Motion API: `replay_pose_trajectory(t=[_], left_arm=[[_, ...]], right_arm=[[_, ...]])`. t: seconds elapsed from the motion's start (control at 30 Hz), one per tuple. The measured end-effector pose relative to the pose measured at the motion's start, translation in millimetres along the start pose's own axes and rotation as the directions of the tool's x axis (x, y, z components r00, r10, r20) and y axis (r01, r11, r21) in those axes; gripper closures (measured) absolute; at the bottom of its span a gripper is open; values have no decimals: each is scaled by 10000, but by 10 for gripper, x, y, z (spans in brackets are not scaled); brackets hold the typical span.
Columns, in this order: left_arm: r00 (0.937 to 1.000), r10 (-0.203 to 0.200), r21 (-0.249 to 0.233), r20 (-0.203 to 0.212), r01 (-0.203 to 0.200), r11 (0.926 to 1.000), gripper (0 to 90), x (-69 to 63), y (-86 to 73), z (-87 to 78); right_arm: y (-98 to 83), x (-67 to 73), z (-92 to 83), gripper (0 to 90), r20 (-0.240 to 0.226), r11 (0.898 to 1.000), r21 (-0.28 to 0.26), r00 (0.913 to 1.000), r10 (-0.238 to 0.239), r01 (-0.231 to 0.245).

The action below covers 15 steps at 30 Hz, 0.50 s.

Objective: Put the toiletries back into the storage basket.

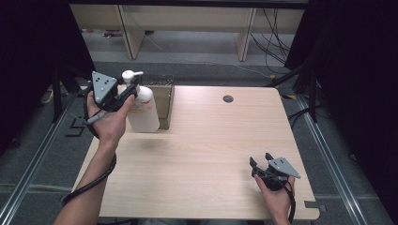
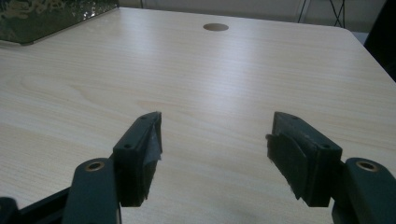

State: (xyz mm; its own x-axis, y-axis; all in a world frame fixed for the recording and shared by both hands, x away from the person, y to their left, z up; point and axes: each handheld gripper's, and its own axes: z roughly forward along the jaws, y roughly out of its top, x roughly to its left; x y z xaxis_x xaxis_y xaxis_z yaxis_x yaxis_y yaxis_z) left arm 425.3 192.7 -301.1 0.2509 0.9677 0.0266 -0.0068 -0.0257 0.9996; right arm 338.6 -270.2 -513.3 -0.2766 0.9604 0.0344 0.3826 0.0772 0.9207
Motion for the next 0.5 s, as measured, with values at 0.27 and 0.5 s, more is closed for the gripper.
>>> replay_pose_trajectory(t=[0.27, 0.5], left_arm=[[10000, 7, -83, -82, -8, 10000, 591, 48, 48, 53], [10000, 39, -178, -67, -40, 9998, 590, 87, 83, 112]], right_arm=[[7, -28, -9, 351, 154, 9996, 35, 9994, -295, 294], [8, -28, -8, 351, 157, 9996, 44, 9994, -294, 294]])
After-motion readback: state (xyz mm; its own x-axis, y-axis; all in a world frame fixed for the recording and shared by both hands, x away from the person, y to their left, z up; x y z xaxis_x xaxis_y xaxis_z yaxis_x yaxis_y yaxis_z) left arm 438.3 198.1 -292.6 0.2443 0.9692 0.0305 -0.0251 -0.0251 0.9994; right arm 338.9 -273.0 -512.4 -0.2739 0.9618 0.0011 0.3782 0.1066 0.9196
